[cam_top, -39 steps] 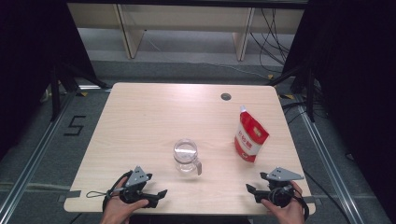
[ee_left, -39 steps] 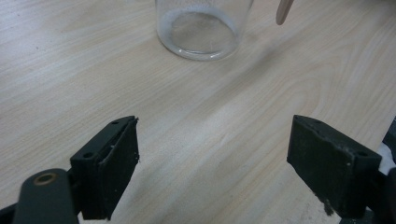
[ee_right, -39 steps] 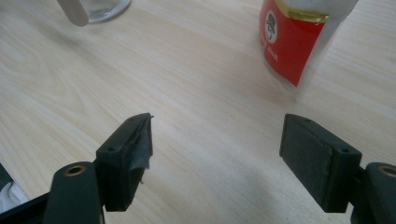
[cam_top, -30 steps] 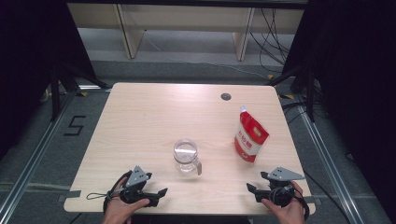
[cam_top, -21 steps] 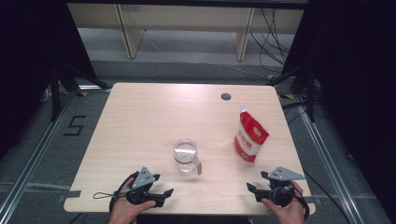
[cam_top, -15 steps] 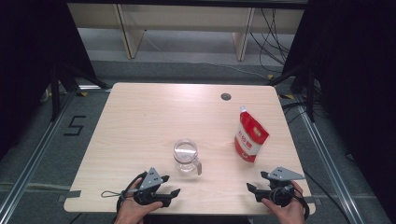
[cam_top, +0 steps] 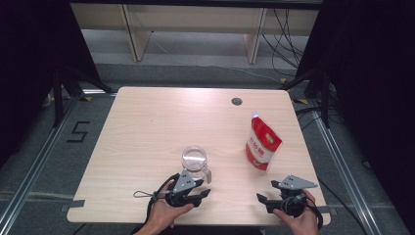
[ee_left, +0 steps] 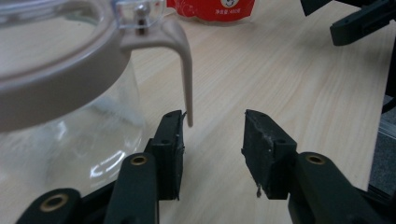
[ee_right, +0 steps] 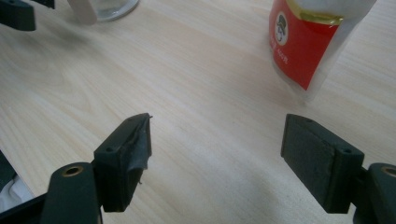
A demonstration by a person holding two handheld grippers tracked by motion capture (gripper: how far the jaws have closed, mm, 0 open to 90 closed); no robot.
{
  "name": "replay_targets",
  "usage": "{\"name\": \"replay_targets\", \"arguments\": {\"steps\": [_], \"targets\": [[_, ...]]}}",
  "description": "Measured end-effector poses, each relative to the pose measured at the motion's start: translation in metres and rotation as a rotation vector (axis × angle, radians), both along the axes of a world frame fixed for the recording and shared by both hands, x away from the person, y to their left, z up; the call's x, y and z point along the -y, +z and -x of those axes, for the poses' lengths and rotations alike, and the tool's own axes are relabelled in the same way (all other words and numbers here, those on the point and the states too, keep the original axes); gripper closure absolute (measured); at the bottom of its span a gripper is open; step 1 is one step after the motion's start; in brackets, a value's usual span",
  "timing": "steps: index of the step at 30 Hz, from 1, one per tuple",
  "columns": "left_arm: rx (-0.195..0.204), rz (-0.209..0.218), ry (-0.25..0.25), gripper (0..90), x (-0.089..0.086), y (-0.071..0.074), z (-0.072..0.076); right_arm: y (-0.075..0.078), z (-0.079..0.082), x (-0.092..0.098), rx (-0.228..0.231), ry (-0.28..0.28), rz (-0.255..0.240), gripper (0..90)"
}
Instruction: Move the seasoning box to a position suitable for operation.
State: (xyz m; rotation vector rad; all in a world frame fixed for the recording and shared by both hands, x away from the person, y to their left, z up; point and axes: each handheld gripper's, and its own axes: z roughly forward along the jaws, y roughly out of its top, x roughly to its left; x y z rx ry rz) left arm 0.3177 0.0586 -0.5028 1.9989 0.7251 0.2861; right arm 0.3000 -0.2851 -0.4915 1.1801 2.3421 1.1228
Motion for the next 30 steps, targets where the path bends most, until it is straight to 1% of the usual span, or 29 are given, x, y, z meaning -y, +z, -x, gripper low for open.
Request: {"name": "replay_targets", "arguments": {"steps": [1, 2, 3, 4, 5, 6, 7, 8, 9, 10, 11, 12, 13, 14, 15, 16, 18, 19, 20, 21, 22, 23, 24, 25, 26, 27, 28, 29, 30], "targets": [[0.002, 0.003, 0.004, 59.1, 0.003, 0.000, 0.000, 0.000, 0.002, -0.002, -0.007, -0.021, -0.003, 25.3], [0.019, -0.028, 0.006, 59.3, 0.004, 0.000, -0.002, 0.000, 0.000, 0.000, 0.013, -0.005, 0.015, 25.3], [0.045, -0.024, 0.017, 59.5, 0.008, -0.001, -0.003, 0.000, 0.000, 0.000, 0.013, -0.004, 0.015, 25.3], [0.034, -0.029, 0.022, 60.0, 0.009, -0.001, -0.004, 0.000, 0.000, 0.000, 0.011, -0.001, 0.014, 25.3], [0.039, -0.030, 0.033, 59.9, 0.011, -0.002, -0.006, -0.001, 0.000, 0.000, 0.013, 0.003, 0.013, 25.3], [0.029, -0.026, 0.035, 59.6, 0.013, -0.002, -0.007, -0.001, 0.000, -0.002, -0.005, 0.004, -0.002, 25.3], [0.065, -0.040, 0.028, 59.9, 0.014, -0.003, -0.011, -0.001, 0.000, -0.002, -0.002, 0.005, -0.002, 25.3], [0.045, -0.047, 0.034, 61.1, 0.015, -0.003, -0.011, -0.001, 0.000, -0.002, 0.000, 0.010, 0.012, 25.3], [0.042, -0.063, 0.021, 62.1, 0.015, -0.004, -0.012, -0.001, -0.001, -0.001, 0.011, 0.013, 0.017, 25.3], [0.073, -0.069, 0.029, 63.5, 0.017, -0.004, -0.013, -0.001, -0.001, -0.002, -0.005, 0.020, 0.014, 25.3], [0.052, -0.055, 0.043, 64.7, 0.019, -0.005, -0.013, -0.001, -0.001, -0.002, -0.010, 0.018, 0.013, 25.3], [0.074, -0.093, 0.021, 66.1, 0.018, -0.004, -0.015, -0.001, -0.001, -0.002, -0.001, 0.019, 0.014, 25.3], [0.054, -0.069, 0.026, 68.9, 0.020, -0.005, -0.014, -0.001, -0.001, -0.003, 0.002, 0.020, 0.013, 25.3], [0.079, -0.066, 0.037, 70.9, 0.022, -0.005, -0.014, -0.001, -0.001, -0.003, 0.002, 0.020, 0.014, 25.3], [0.091, -0.077, 0.044, 72.7, 0.022, -0.005, -0.014, -0.001, -0.001, -0.003, 0.003, 0.020, 0.019, 25.3], [0.099, -0.085, 0.041, 75.3, 0.022, -0.005, -0.015, -0.002, -0.001, -0.002, -0.001, 0.027, 0.021, 25.3], [0.083, -0.073, 0.058, 79.8, 0.021, -0.005, -0.015, -0.001, -0.001, -0.002, 0.001, 0.026, 0.021, 25.3], [0.081, -0.067, 0.063, 82.0, 0.020, -0.005, -0.016, -0.001, -0.001, -0.003, 0.000, 0.026, 0.020, 25.3], [0.073, -0.059, 0.053, 83.0, 0.019, -0.004, -0.016, -0.002, -0.001, -0.003, -0.001, 0.028, 0.019, 25.3], [0.076, -0.052, 0.061, 83.2, 0.019, -0.005, -0.016, -0.001, 0.000, -0.004, -0.018, 0.017, 0.011, 25.3], [0.075, -0.051, 0.058, 83.4, 0.019, -0.005, -0.016, -0.002, -0.002, -0.004, -0.015, 0.033, 0.014, 25.3], [0.071, -0.049, 0.052, 83.6, 0.018, -0.004, -0.016, -0.002, -0.002, -0.003, -0.004, 0.029, 0.017, 25.3], [0.071, -0.027, 0.050, 83.9, 0.018, -0.005, -0.017, -0.002, -0.002, -0.004, -0.016, 0.033, 0.013, 25.3], [0.072, -0.056, 0.027, 84.1, 0.015, -0.003, -0.018, -0.002, -0.002, -0.004, -0.016, 0.033, 0.011, 25.3], [0.060, -0.040, 0.040, 84.3, 0.015, -0.004, -0.017, -0.002, -0.002, -0.003, -0.011, 0.032, 0.015, 25.3], [0.041, -0.033, 0.021, 84.3, 0.013, -0.003, -0.016, -0.002, -0.002, -0.003, -0.013, 0.031, 0.014, 25.3], [0.063, -0.037, 0.007, 84.3, 0.011, -0.003, -0.017, -0.002, -0.001, -0.004, -0.022, 0.019, 0.009, 25.3], [0.058, -0.046, -0.005, 84.3, 0.008, -0.002, -0.017, -0.002, -0.002, -0.003, -0.010, 0.028, 0.016, 25.3], [0.021, -0.038, -0.014, 84.3, 0.006, -0.001, -0.015, -0.002, -0.002, -0.003, -0.019, 0.030, 0.010, 25.3]]}}
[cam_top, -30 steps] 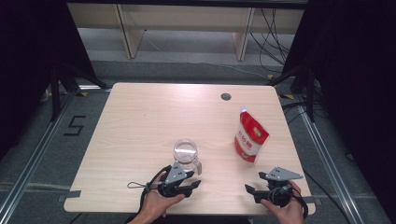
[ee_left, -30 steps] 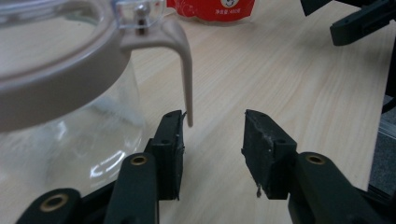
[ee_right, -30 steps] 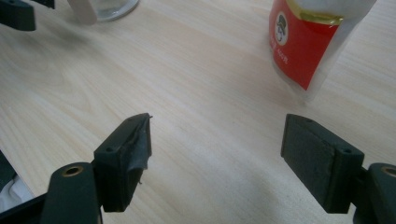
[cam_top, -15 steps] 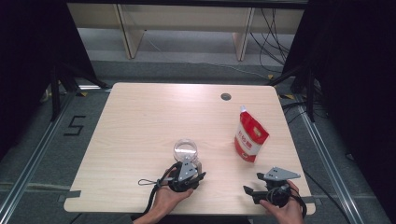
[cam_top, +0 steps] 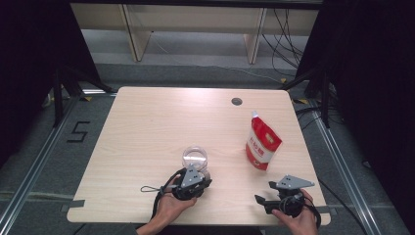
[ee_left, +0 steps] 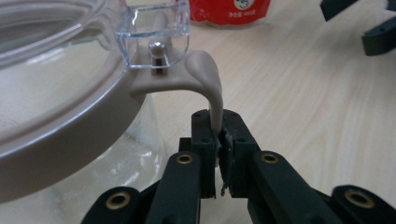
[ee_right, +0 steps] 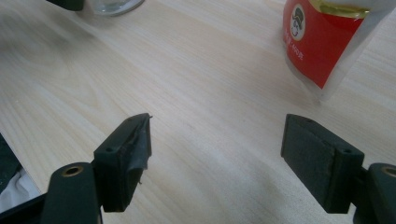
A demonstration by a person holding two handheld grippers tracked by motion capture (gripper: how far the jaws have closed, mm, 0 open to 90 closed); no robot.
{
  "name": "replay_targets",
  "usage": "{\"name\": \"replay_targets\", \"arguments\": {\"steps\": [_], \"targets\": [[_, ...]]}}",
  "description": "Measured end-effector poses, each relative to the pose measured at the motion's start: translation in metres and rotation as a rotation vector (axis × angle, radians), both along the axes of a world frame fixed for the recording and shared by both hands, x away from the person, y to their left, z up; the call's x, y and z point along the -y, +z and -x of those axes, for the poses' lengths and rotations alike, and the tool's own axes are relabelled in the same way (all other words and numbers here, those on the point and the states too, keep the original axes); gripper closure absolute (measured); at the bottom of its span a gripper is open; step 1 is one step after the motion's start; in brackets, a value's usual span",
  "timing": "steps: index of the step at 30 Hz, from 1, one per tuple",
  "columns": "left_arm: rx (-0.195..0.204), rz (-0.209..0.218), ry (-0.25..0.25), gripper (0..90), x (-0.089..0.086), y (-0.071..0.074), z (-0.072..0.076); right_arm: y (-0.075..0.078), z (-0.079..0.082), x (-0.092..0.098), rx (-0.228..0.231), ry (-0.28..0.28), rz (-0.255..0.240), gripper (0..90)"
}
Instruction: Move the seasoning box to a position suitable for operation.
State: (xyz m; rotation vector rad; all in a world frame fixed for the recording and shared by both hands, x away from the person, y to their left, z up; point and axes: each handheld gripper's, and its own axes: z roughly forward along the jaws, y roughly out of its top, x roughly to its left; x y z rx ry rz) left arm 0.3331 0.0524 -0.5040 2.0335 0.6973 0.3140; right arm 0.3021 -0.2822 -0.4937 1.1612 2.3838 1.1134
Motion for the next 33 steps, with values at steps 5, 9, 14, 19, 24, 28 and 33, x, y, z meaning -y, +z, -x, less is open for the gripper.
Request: {"name": "replay_targets", "arguments": {"steps": [5, 9, 14, 19, 24, 28, 33], "targets": [[0.002, -0.018, -0.029, 84.9, -0.011, 0.004, 0.003, 0.000, -0.001, 0.000, 0.018, 0.000, 0.013, 25.3], [0.031, -0.038, -0.059, 86.8, -0.019, 0.006, 0.006, 0.000, 0.000, -0.002, -0.007, -0.007, -0.006, 25.2], [0.034, -0.033, -0.078, 86.4, -0.018, 0.005, 0.004, -0.001, -0.002, -0.002, -0.009, -0.001, -0.002, 24.6], [0.004, -0.003, -0.044, 84.9, -0.012, 0.004, 0.004, -0.001, -0.003, -0.002, 0.004, 0.009, 0.007, 24.6], [0.014, 0.000, -0.034, 84.1, -0.009, 0.004, 0.002, -0.001, -0.003, -0.002, 0.006, 0.008, 0.007, 24.6], [0.012, 0.004, -0.034, 85.7, -0.010, 0.003, 0.001, -0.001, -0.002, -0.003, -0.011, 0.004, 0.002, 24.7], [0.006, 0.004, -0.055, 86.4, -0.014, 0.004, 0.001, -0.001, -0.003, -0.003, -0.007, 0.004, 0.004, 24.7]]}}
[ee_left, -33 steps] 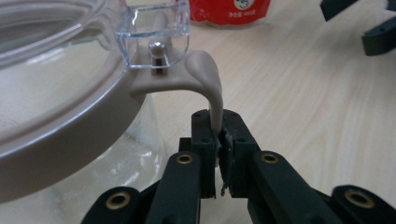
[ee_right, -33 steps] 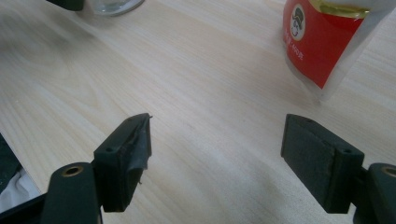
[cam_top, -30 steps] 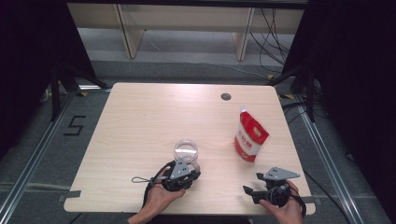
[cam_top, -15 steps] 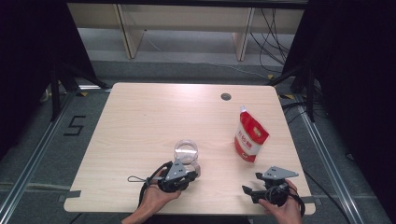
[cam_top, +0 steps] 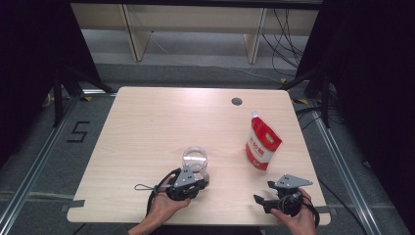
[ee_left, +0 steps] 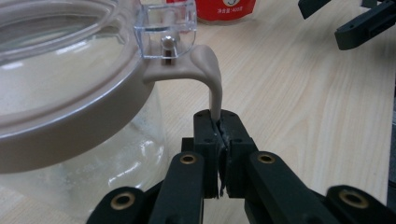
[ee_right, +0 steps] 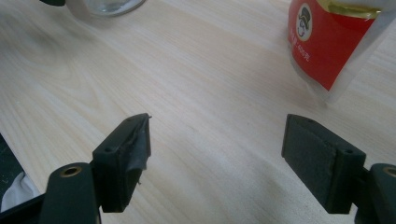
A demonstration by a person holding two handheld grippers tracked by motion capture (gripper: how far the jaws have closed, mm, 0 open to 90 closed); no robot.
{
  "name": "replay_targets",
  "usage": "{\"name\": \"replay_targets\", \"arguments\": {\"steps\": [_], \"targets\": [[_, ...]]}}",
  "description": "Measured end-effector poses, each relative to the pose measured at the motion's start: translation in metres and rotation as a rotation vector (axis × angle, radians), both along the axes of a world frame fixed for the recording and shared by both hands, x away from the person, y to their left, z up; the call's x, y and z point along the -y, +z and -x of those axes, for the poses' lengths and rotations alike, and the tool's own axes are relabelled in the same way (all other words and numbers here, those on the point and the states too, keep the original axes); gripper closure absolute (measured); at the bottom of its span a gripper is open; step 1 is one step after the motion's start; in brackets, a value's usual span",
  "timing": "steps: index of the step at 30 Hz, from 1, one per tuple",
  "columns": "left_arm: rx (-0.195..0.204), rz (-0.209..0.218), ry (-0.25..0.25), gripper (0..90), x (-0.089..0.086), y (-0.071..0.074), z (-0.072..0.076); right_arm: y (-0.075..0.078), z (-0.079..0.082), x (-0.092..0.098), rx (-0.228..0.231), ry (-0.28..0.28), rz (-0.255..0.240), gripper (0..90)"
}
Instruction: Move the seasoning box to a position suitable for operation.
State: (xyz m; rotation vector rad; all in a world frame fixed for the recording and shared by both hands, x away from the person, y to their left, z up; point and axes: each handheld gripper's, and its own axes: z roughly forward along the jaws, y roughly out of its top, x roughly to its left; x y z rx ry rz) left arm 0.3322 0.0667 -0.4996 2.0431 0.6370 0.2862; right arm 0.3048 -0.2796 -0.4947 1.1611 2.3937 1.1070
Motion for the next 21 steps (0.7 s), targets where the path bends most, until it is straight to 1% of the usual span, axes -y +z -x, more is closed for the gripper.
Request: {"name": "replay_targets", "arguments": {"steps": [1, 2, 3, 4, 5, 6, 7, 8, 9, 10, 11, 12, 13, 14, 15, 16, 17, 18, 20, 21], "targets": [[-0.009, 0.013, -0.001, 86.4, -0.002, -0.001, 0.001, 0.000, 0.000, 0.000, -0.003, 0.000, -0.001, 24.7], [-0.013, 0.001, -0.012, 86.4, -0.005, 0.000, 0.001, 0.000, -0.001, 0.000, 0.013, 0.002, 0.003, 24.7], [-0.019, 0.001, -0.033, 86.3, -0.007, 0.001, 0.000, 0.000, 0.000, 0.000, 0.006, 0.001, 0.001, 24.7], [-0.039, 0.003, -0.022, 86.3, -0.008, 0.001, 0.001, 0.000, 0.001, -0.001, -0.013, -0.005, -0.005, 24.7], [-0.028, 0.008, -0.028, 86.3, -0.010, 0.001, 0.001, 0.000, 0.000, 0.000, -0.004, -0.002, -0.003, 24.7], [-0.029, 0.003, -0.025, 86.2, -0.012, 0.001, 0.002, 0.000, 0.000, 0.000, -0.001, -0.001, -0.002, 24.7], [-0.042, 0.011, -0.039, 86.1, -0.014, 0.001, 0.002, 0.000, 0.000, 0.000, -0.001, 0.000, 0.000, 24.6], [-0.043, 0.000, -0.045, 86.0, -0.017, 0.001, 0.002, 0.000, 0.000, 0.000, 0.002, -0.002, -0.002, 24.7], [-0.052, -0.004, -0.054, 85.8, -0.019, 0.002, 0.003, 0.000, 0.001, 0.000, -0.007, -0.003, -0.004, 24.7], [-0.045, -0.016, -0.071, 85.7, -0.023, 0.003, 0.003, 0.000, 0.000, 0.000, -0.004, -0.001, -0.002, 24.7], [-0.047, 0.009, -0.058, 85.4, -0.023, 0.001, 0.004, 0.000, 0.001, -0.001, 0.000, -0.008, -0.006, 24.7], [-0.046, 0.008, -0.061, 85.3, -0.027, 0.001, 0.005, 0.000, 0.000, 0.000, 0.010, -0.001, 0.001, 24.7], [-0.043, -0.005, -0.064, 85.2, -0.029, 0.002, 0.005, 0.000, 0.000, -0.001, 0.010, -0.001, 0.001, 24.7], [-0.051, -0.009, -0.067, 85.0, -0.031, 0.003, 0.006, 0.000, 0.000, -0.001, 0.009, -0.001, 0.000, 24.7], [-0.035, -0.008, -0.083, 84.9, -0.034, 0.002, 0.006, -0.001, 0.000, -0.001, 0.013, 0.003, 0.000, 24.7], [-0.056, -0.005, -0.080, 84.7, -0.036, 0.003, 0.006, 0.000, 0.000, -0.001, 0.013, 0.004, 0.003, 24.7], [-0.056, -0.005, -0.083, 84.5, -0.038, 0.002, 0.006, -0.001, 0.000, -0.001, 0.015, 0.002, 0.001, 24.7], [-0.047, -0.011, -0.078, 84.3, -0.041, 0.002, 0.006, -0.001, 0.000, 0.000, 0.015, 0.002, 0.001, 24.7], [-0.052, -0.002, -0.075, 83.9, -0.045, 0.002, 0.007, -0.001, 0.000, 0.000, 0.007, 0.001, 0.003, 24.7], [-0.045, 0.002, -0.078, 83.7, -0.046, 0.002, 0.007, -0.001, -0.001, -0.001, -0.006, 0.009, -0.004, 24.7]]}}
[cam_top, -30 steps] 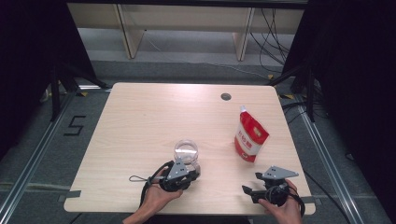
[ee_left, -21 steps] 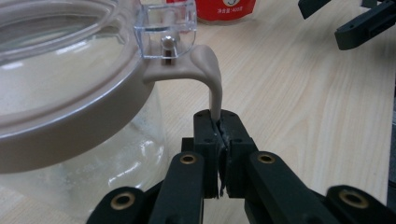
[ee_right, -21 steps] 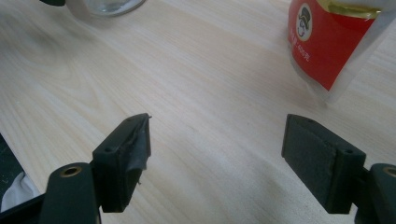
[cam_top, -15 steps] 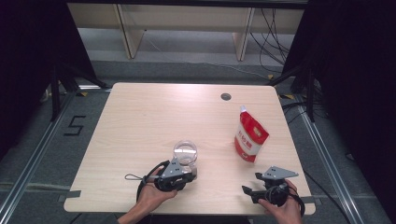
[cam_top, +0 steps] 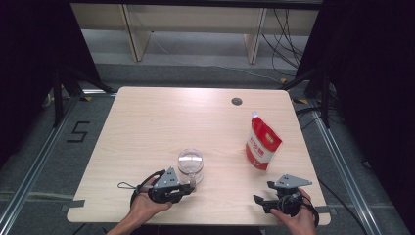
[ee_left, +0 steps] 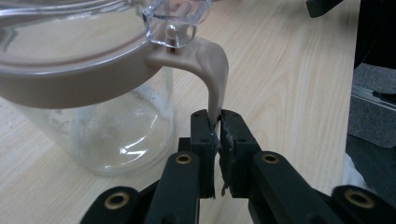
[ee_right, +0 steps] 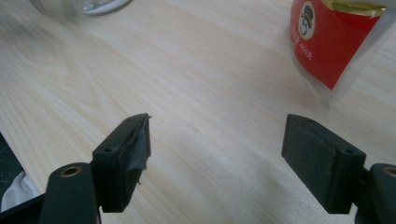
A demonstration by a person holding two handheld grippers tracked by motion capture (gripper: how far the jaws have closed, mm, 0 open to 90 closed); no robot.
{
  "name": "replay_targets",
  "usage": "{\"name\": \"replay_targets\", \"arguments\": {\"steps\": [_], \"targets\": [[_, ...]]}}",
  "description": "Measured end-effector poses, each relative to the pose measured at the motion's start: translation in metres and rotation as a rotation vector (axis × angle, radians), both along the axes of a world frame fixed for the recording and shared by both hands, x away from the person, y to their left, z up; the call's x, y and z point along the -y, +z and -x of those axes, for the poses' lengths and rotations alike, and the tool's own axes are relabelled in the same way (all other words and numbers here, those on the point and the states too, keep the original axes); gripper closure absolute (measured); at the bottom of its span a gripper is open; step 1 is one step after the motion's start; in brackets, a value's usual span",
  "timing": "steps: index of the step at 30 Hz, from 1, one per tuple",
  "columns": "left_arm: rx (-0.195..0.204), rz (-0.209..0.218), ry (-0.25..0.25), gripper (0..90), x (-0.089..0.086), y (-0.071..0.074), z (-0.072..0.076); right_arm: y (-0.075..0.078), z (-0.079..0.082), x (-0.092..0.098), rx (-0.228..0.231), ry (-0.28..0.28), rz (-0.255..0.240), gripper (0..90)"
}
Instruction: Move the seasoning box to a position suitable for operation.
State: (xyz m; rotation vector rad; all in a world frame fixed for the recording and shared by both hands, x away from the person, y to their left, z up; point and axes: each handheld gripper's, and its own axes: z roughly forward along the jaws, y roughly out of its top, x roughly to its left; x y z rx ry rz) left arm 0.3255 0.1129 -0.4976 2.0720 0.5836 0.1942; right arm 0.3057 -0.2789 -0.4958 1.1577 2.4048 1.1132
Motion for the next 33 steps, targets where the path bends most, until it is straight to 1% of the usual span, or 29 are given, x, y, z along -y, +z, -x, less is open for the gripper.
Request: {"name": "replay_targets", "arguments": {"steps": [1, 2, 3, 4, 5, 6, 7, 9, 10, 11, 12, 14, 16, 17, 18, 19, 20, 21, 22, 23, 24, 25, 26, 27, 28, 29, 31, 32, 33], "targets": [[-0.012, -0.012, 0.002, 83.6, -0.003, 0.001, 0.000, 0.000, 0.000, 0.000, -0.006, -0.004, -0.005, 24.6], [-0.010, 0.005, 0.002, 83.4, -0.004, 0.000, 0.001, -0.001, 0.000, -0.001, 0.004, 0.003, -0.006, 24.7], [-0.005, 0.000, -0.002, 83.3, -0.006, 0.000, 0.001, 0.000, 0.000, -0.001, 0.004, 0.001, -0.005, 24.6], [-0.010, 0.009, 0.003, 83.2, -0.008, 0.000, 0.002, 0.000, 0.003, -0.003, -0.016, -0.020, -0.012, 24.7], [-0.008, -0.004, -0.010, 83.0, -0.011, 0.000, 0.001, 0.000, 0.002, -0.002, 0.001, -0.010, -0.006, 24.7], [0.002, -0.001, -0.012, 82.9, -0.012, 0.000, 0.001, 0.000, 0.002, -0.002, -0.006, -0.019, -0.009, 24.7], [-0.007, -0.013, -0.004, 82.8, -0.014, 0.001, 0.002, 0.000, 0.001, -0.002, 0.001, -0.012, -0.006, 24.6], [-0.006, -0.005, -0.011, 82.6, -0.016, 0.001, 0.002, -0.001, 0.000, -0.001, 0.010, -0.005, 0.002, 24.7], [-0.012, 0.001, 0.000, 82.5, -0.018, 0.001, 0.002, 0.000, 0.000, -0.001, 0.010, -0.001, 0.006, 24.7], [-0.014, -0.012, -0.004, 82.3, -0.020, 0.001, 0.002, 0.000, 0.000, -0.001, 0.010, 0.001, 0.004, 24.7], [-0.014, -0.002, 0.004, 82.1, -0.021, 0.001, 0.003, 0.000, 0.001, -0.001, 0.004, 0.001, 0.001, 24.6], [-0.009, -0.006, 0.017, 81.8, -0.024, 0.000, 0.003, 0.000, 0.001, -0.001, 0.005, 0.002, 0.002, 24.7], [-0.003, -0.019, 0.012, 81.8, -0.027, 0.001, 0.003, 0.000, 0.000, -0.001, 0.008, 0.004, 0.010, 24.6], [-0.019, -0.006, 0.021, 82.0, -0.029, 0.001, 0.003, -0.001, 0.000, -0.001, -0.001, 0.011, 0.000, 24.6], [-0.035, 0.010, 0.033, 82.5, -0.029, 0.001, 0.005, 0.000, 0.000, -0.001, 0.008, 0.006, 0.007, 24.6], [-0.014, -0.017, 0.044, 84.1, -0.034, 0.002, 0.004, 0.000, 0.001, -0.001, 0.006, 0.004, 0.006, 24.6], [-0.020, 0.000, 0.054, 85.8, -0.036, 0.002, 0.005, 0.001, 0.001, -0.002, -0.003, -0.002, 0.005, 24.6], [-0.011, 0.001, 0.085, 86.3, -0.040, 0.003, 0.005, 0.001, 0.001, -0.002, -0.003, -0.002, 0.006, 24.6], [-0.004, -0.007, 0.109, 86.6, -0.042, 0.004, 0.005, 0.000, 0.001, -0.002, -0.003, -0.002, 0.005, 24.6], [-0.013, -0.003, 0.104, 85.3, -0.046, 0.005, 0.003, 0.000, 0.001, -0.001, -0.001, 0.003, 0.009, 24.6], [-0.009, 0.015, 0.114, 83.7, -0.048, 0.005, 0.003, 0.000, 0.001, -0.002, -0.002, 0.000, 0.010, 24.6], [-0.014, 0.033, 0.133, 82.0, -0.049, 0.006, 0.004, -0.001, -0.001, -0.002, 0.004, 0.011, -0.002, 24.6], [-0.028, 0.033, 0.139, 77.9, -0.049, 0.006, 0.005, -0.001, -0.001, -0.002, 0.004, 0.009, -0.003, 24.6], [-0.026, 0.040, 0.152, 75.2, -0.046, 0.007, 0.009, -0.001, 0.000, -0.002, 0.004, 0.007, 0.001, 24.6], [-0.019, 0.047, 0.156, 72.9, -0.044, 0.006, 0.011, 0.000, 0.001, -0.003, -0.009, -0.001, 0.003, 24.6], [-0.013, 0.041, 0.164, 71.0, -0.043, 0.006, 0.012, 0.000, 0.001, -0.003, -0.007, -0.001, 0.005, 24.6], [-0.029, 0.074, 0.204, 66.1, -0.036, 0.006, 0.017, -0.001, 0.000, -0.002, 0.001, 0.006, 0.009, 24.4], [-0.030, 0.061, 0.225, 62.7, -0.034, 0.007, 0.019, 0.000, 0.000, -0.003, -0.009, 0.003, 0.008, 24.4], [-0.026, 0.060, 0.244, 58.7, -0.032, 0.007, 0.020, 0.000, 0.000, -0.002, -0.008, 0.009, 0.007, 24.5]]}}
